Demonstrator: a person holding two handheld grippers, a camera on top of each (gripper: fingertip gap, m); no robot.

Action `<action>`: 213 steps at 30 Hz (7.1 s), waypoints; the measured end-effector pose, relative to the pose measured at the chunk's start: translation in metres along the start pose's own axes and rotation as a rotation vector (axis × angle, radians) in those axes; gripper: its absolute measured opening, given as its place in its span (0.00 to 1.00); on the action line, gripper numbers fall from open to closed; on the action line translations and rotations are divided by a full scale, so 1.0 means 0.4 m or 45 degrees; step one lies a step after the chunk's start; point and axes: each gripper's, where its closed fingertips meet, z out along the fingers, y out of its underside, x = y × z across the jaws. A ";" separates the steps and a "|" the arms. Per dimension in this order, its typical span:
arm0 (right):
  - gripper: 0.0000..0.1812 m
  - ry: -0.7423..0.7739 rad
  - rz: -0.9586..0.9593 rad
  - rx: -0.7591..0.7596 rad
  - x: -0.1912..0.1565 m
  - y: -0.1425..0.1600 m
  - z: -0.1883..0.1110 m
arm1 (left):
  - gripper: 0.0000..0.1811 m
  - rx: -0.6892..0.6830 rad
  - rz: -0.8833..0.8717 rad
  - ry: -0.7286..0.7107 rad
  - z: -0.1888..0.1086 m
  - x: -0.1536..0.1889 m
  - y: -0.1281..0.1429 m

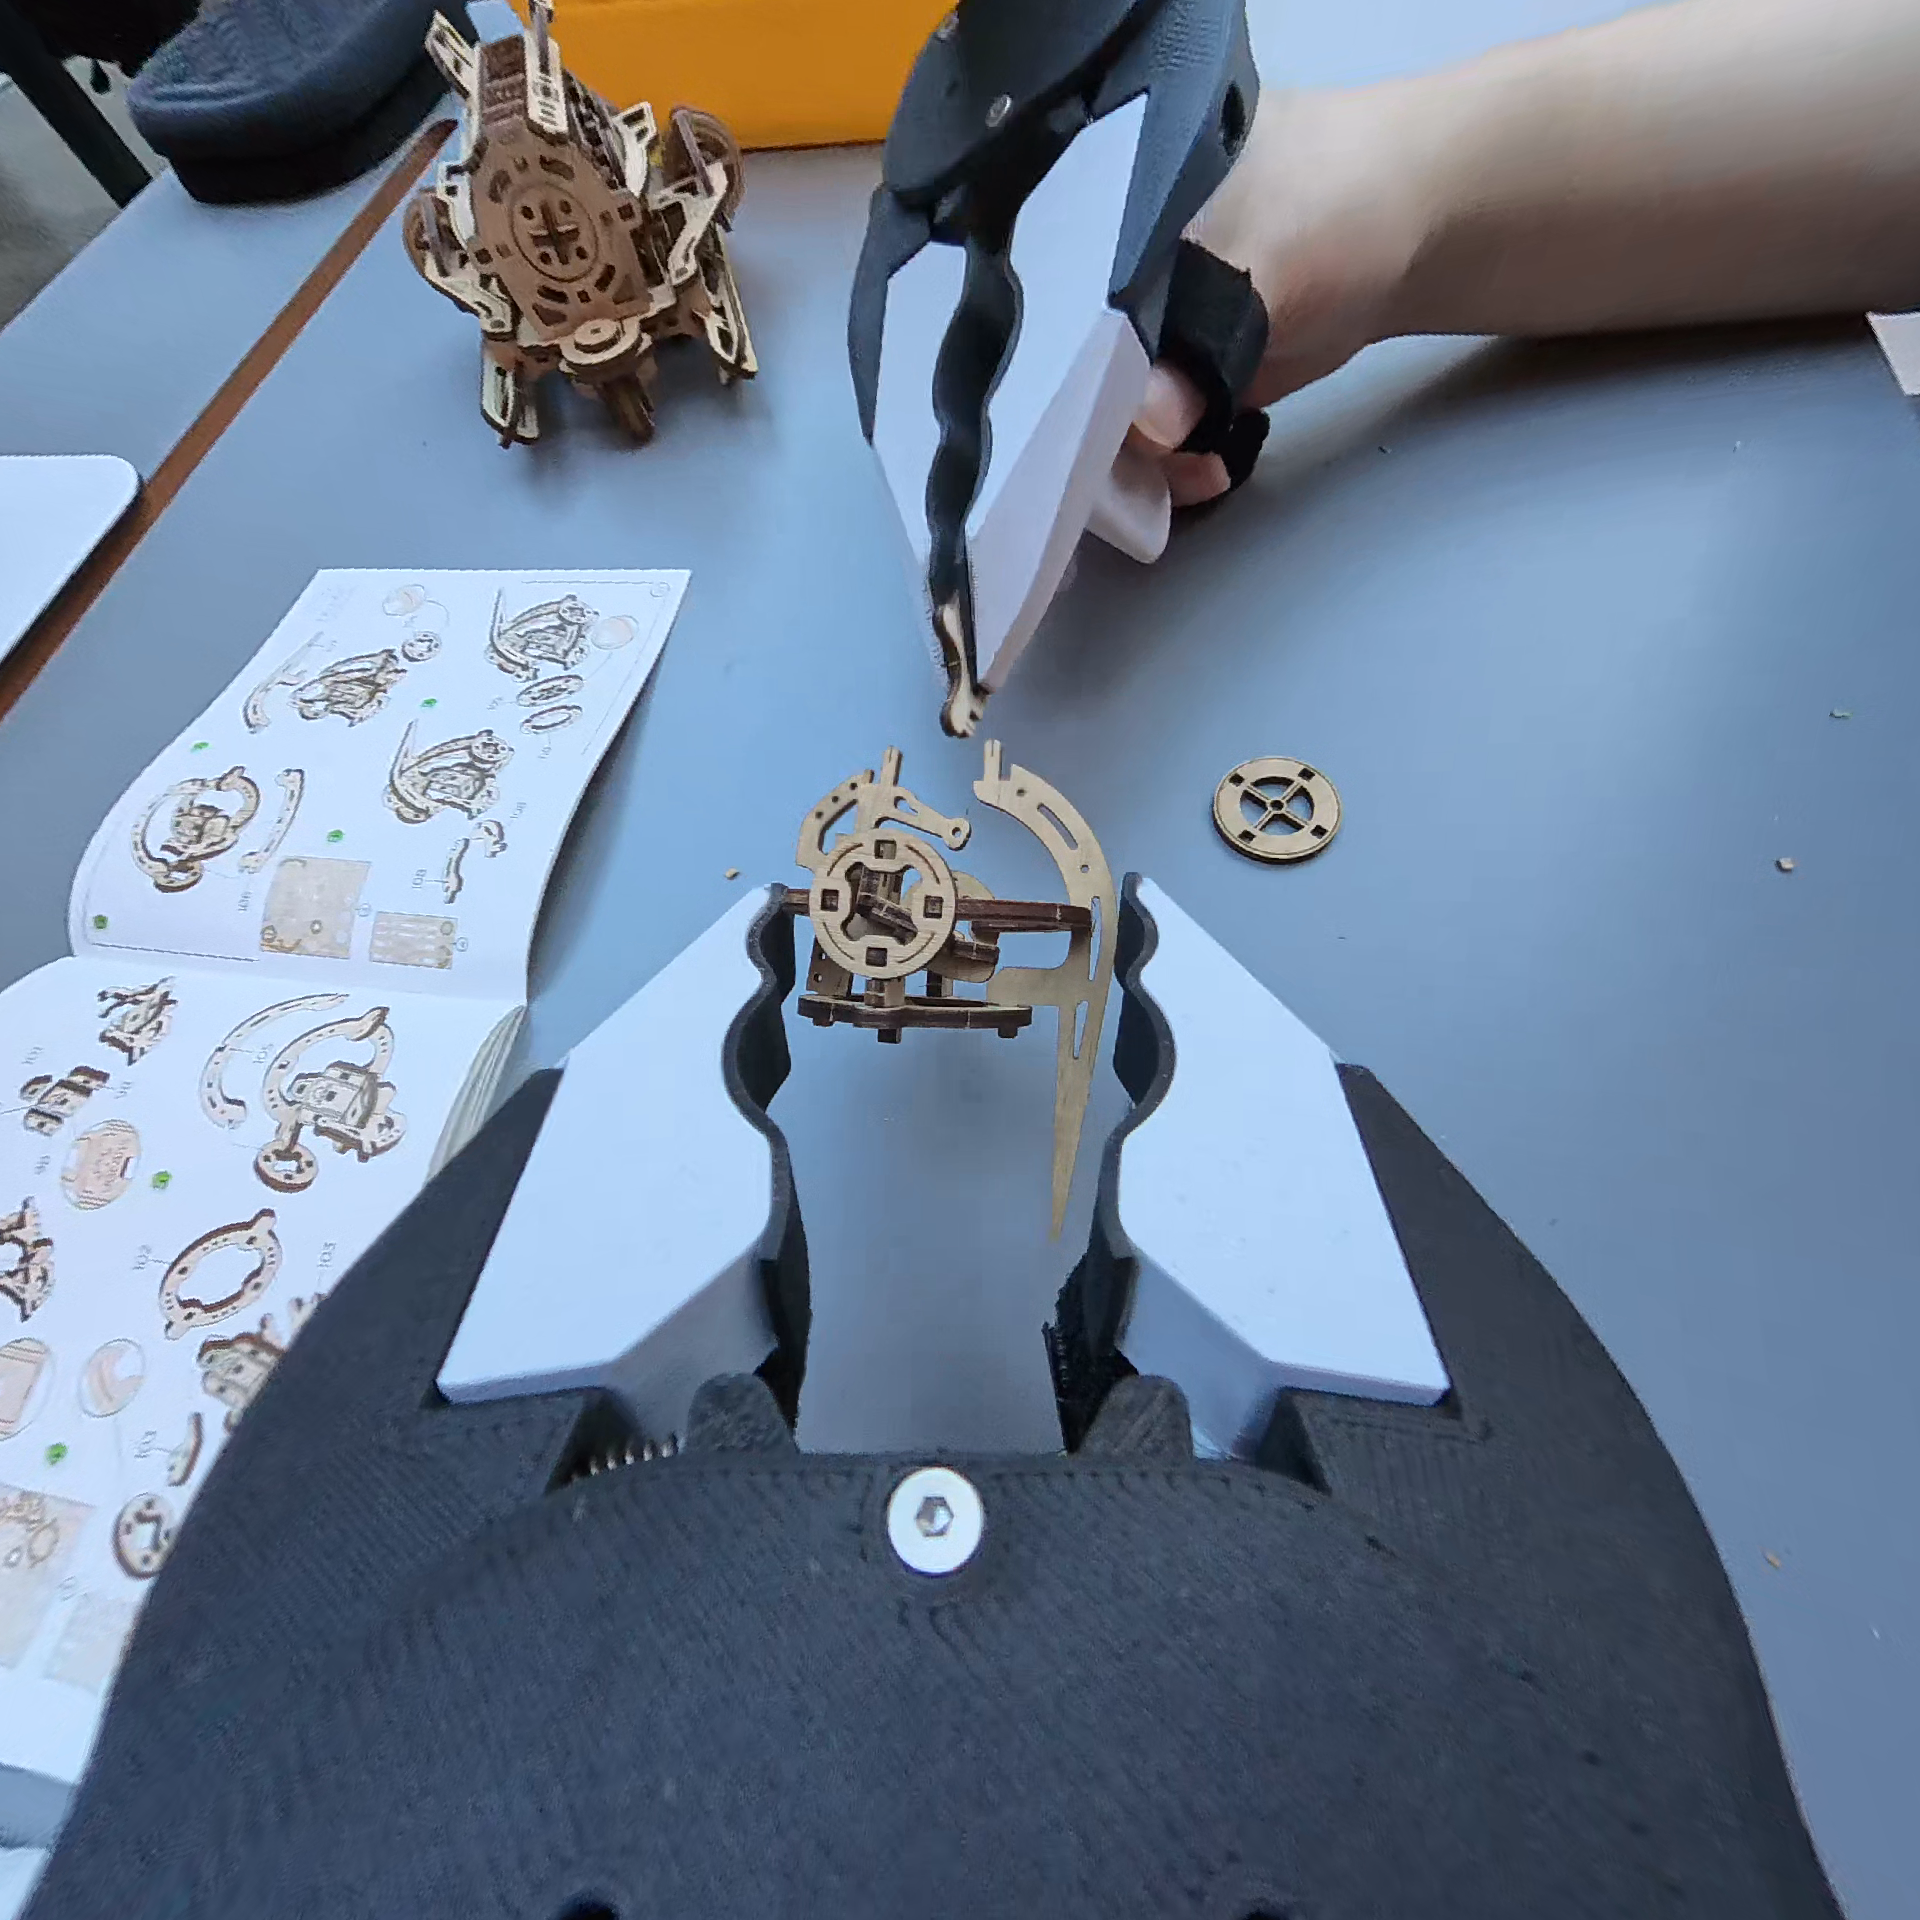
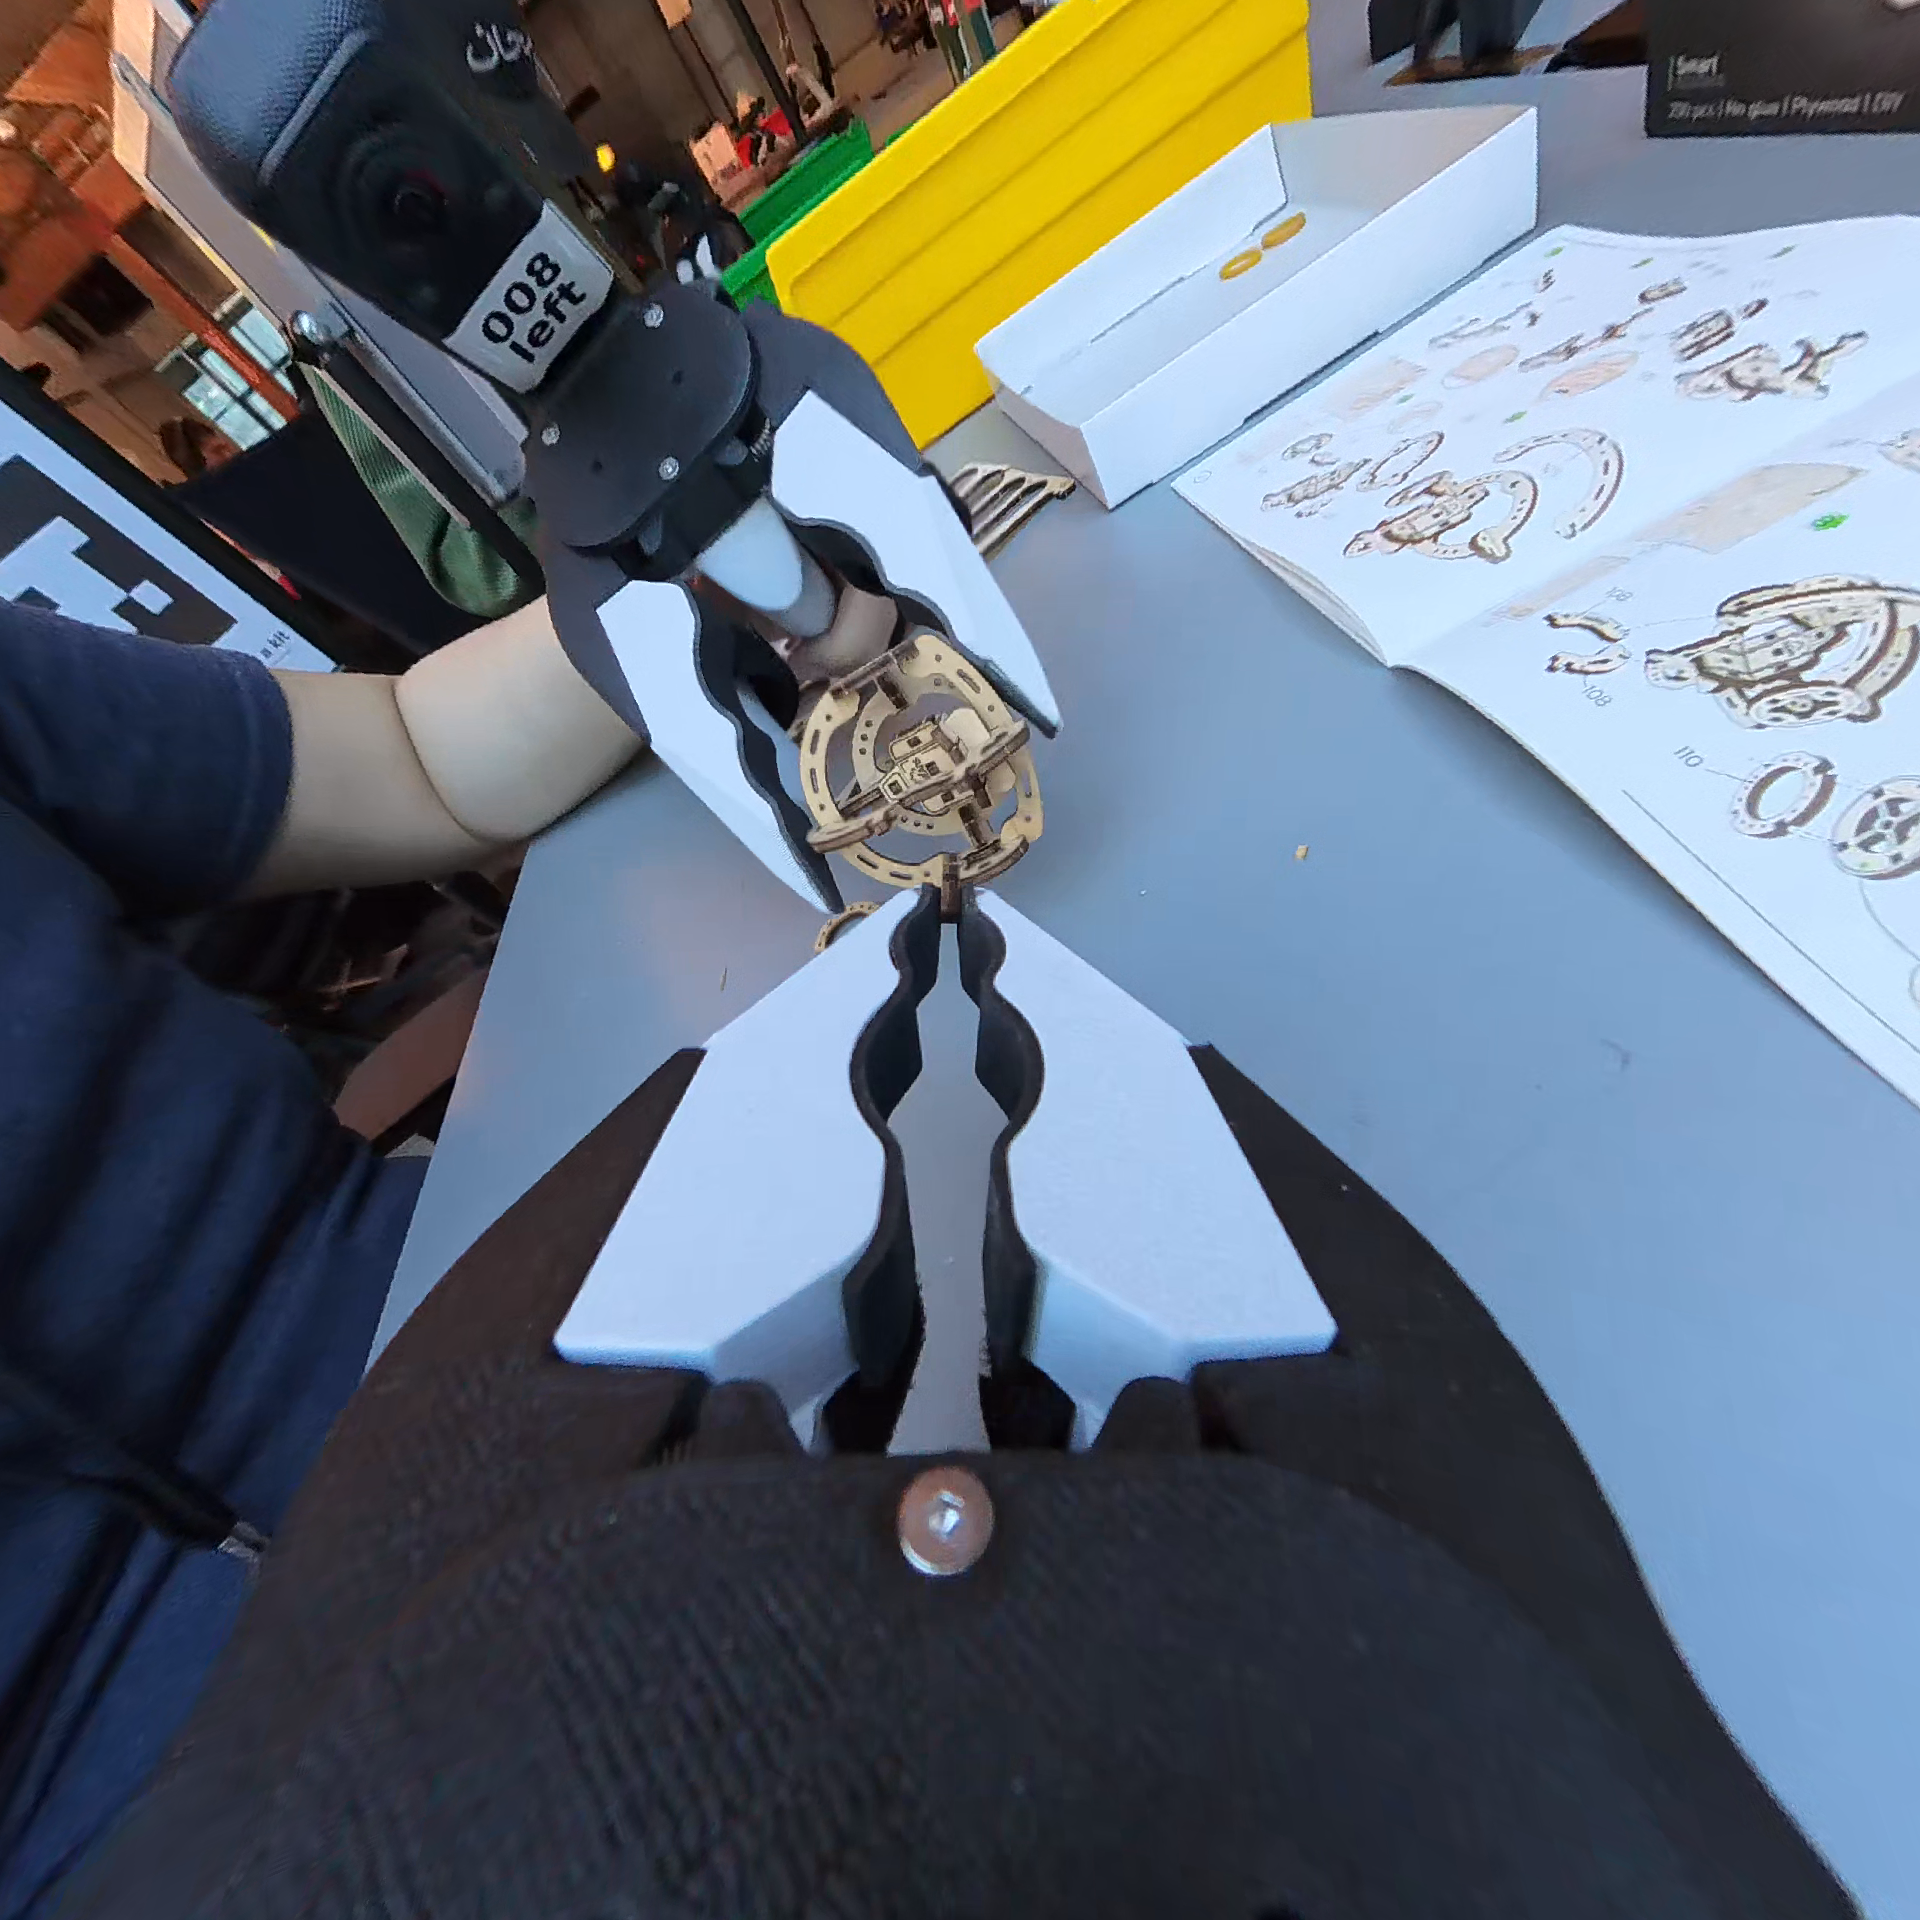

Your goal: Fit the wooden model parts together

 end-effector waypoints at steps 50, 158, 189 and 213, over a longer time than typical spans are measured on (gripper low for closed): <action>0.00 -0.044 0.013 -0.369 0.019 0.068 0.077 | 0.34 -0.020 -0.321 0.317 0.020 0.020 0.026; 0.01 -0.051 0.506 -0.427 0.039 0.049 0.131 | 0.05 -0.779 0.605 -0.586 0.019 -0.036 0.072; 0.00 0.054 0.429 -0.310 0.068 0.011 0.108 | 0.11 -0.843 0.619 -0.763 0.003 -0.090 0.097; 0.00 0.198 0.530 -0.413 0.052 0.005 0.141 | 0.13 -0.292 0.618 -0.661 -0.058 -0.048 0.052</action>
